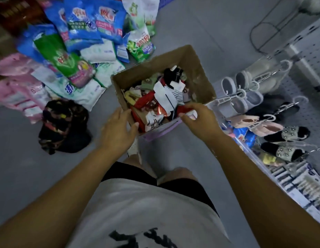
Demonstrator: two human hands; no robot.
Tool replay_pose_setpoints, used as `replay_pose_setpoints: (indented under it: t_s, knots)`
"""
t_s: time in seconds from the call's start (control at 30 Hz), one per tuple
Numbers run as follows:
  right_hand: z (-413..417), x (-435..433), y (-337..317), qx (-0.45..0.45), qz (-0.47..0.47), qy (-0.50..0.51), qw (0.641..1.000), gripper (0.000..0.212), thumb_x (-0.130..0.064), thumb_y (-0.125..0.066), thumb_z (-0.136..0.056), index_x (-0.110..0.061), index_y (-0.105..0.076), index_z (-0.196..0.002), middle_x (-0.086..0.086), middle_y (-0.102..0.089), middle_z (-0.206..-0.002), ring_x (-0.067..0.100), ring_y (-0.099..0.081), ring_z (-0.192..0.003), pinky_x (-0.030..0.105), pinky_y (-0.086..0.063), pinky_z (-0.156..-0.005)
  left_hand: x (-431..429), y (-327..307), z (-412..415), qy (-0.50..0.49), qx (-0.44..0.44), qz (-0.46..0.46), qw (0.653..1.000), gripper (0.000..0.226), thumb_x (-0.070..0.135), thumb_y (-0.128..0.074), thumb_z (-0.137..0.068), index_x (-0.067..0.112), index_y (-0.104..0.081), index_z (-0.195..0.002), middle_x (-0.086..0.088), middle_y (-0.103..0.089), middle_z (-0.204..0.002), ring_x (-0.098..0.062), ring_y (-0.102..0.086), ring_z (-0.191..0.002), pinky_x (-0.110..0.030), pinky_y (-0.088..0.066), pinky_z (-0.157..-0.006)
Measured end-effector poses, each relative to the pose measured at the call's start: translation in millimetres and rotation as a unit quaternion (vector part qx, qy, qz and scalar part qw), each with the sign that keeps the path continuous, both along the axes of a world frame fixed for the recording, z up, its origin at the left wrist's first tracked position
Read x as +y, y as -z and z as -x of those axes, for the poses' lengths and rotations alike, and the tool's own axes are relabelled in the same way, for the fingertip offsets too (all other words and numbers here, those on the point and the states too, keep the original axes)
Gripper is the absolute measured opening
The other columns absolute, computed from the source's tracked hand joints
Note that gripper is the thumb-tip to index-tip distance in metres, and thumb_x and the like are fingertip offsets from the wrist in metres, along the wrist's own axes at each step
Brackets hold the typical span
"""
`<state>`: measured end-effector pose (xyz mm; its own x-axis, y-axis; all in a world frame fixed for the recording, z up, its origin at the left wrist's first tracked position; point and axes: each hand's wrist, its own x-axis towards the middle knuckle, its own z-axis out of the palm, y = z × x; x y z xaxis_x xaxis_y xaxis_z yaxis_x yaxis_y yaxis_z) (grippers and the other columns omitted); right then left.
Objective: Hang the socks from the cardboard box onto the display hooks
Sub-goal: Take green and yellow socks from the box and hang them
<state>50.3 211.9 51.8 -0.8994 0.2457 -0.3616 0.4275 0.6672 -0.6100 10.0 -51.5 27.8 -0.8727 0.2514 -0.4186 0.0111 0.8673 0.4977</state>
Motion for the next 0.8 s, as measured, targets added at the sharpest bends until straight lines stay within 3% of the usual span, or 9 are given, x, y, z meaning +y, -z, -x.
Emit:
replay_pose_setpoints:
  t_s: [0.17, 0.3, 0.37, 0.4, 0.47, 0.53, 0.63, 0.7, 0.8]
  knots:
    - [51, -18, 39, -0.059, 0.01, 0.037, 0.998, 0.042, -0.034, -0.071, -0.09, -0.013, -0.066, -0.125, 0.009, -0.071, -0.117, 0.024, -0.067, -0.106, 0.037, -0.053, -0.097, -18, 15, 43, 0.011, -0.054, 0.008, 0.998, 0.068, 0.044, -0.05, -0.103, 0.015, -0.025, -0.159, -0.017, -0.021, -0.166, -0.032, -0.023, -0.152, -0.047, -0.027, -0.121]
    - [85, -22, 65, -0.113, 0.021, 0.029, 0.993, 0.044, -0.035, -0.067, -0.093, -0.01, -0.064, -0.13, 0.008, -0.066, -0.13, 0.024, -0.063, -0.117, 0.032, -0.047, -0.098, -16, 30, 64, -0.074, -0.108, -0.041, 0.991, 0.06, 0.04, -0.054, -0.103, 0.002, -0.037, -0.145, -0.021, -0.049, -0.145, -0.035, -0.051, -0.13, -0.039, -0.043, -0.101]
    - [105, -23, 84, -0.131, 0.035, 0.014, 0.991, 0.043, -0.033, -0.068, -0.094, -0.008, -0.063, -0.128, 0.01, -0.065, -0.13, 0.024, -0.061, -0.119, 0.032, -0.046, -0.099, -15, 43, 72, -0.138, -0.156, -0.048, 0.977, 0.06, 0.042, -0.053, -0.103, 0.0, -0.041, -0.144, -0.021, -0.054, -0.144, -0.035, -0.056, -0.127, -0.038, -0.046, -0.101]
    - [117, -23, 94, -0.142, 0.034, -0.002, 0.989, 0.043, -0.031, -0.068, -0.094, -0.007, -0.063, -0.129, 0.011, -0.065, -0.13, 0.025, -0.061, -0.119, 0.033, -0.046, -0.101, -14, 51, 75, -0.158, -0.167, -0.046, 0.972, 0.056, 0.042, -0.053, -0.103, 0.0, -0.049, -0.139, -0.02, -0.059, -0.138, -0.034, -0.059, -0.123, -0.037, -0.046, -0.1]
    - [138, -22, 118, -0.171, 0.031, -0.029, 0.984, 0.043, -0.028, -0.068, -0.094, -0.005, -0.061, -0.131, 0.013, -0.064, -0.131, 0.027, -0.06, -0.12, 0.037, -0.047, -0.105, -13, 67, 76, -0.19, -0.153, -0.063, 0.968, 0.04, 0.041, -0.052, -0.104, 0.004, -0.067, -0.105, -0.013, -0.071, -0.099, -0.029, -0.066, -0.097, -0.036, -0.049, -0.084]
    - [160, -21, 144, -0.2, 0.042, -0.028, 0.979, 0.046, -0.028, -0.069, -0.094, -0.006, -0.058, -0.133, 0.013, -0.064, -0.131, 0.028, -0.059, -0.121, 0.038, -0.047, -0.105, -11, 81, 72, -0.235, -0.116, -0.095, 0.96, 0.044, 0.035, -0.055, -0.103, 0.002, -0.061, -0.076, -0.006, -0.059, -0.067, -0.02, -0.058, -0.069, -0.035, -0.044, -0.068]
    - [191, -22, 180, -0.216, 0.094, 0.037, 0.971, 0.05, -0.028, -0.069, -0.093, -0.008, -0.055, -0.137, 0.014, -0.06, -0.134, 0.028, -0.057, -0.123, 0.037, -0.047, -0.105, -4, 90, 63, -0.292, -0.079, -0.118, 0.946, 0.042, 0.032, -0.059, -0.102, 0.001, -0.058, -0.073, -0.002, -0.053, -0.06, -0.004, -0.047, -0.055, -0.024, -0.04, -0.06]
    - [209, -26, 198, -0.233, 0.18, 0.129, 0.947, 0.047, -0.024, -0.068, -0.094, -0.01, -0.054, -0.137, 0.015, -0.059, -0.136, 0.029, -0.058, -0.122, 0.036, -0.052, -0.098, 1, 93, 56, -0.322, -0.067, -0.126, 0.936, 0.042, 0.032, -0.059, -0.102, 0.0, -0.059, -0.075, -0.011, -0.056, -0.063, -0.004, -0.046, -0.058, -0.018, -0.038, -0.059]
    - [225, -35, 212, -0.285, 0.302, 0.238, 0.878, 0.039, -0.026, -0.066, -0.096, -0.014, -0.057, -0.132, 0.009, -0.064, -0.114, 0.021, -0.063, -0.101, 0.028, -0.054, -0.073, 6, 99, 51, -0.357, -0.052, -0.148, 0.921, 0.04, 0.033, -0.059, -0.102, 0.002, -0.061, -0.077, -0.018, -0.06, -0.072, -0.012, -0.05, -0.065, -0.029, -0.042, -0.062]
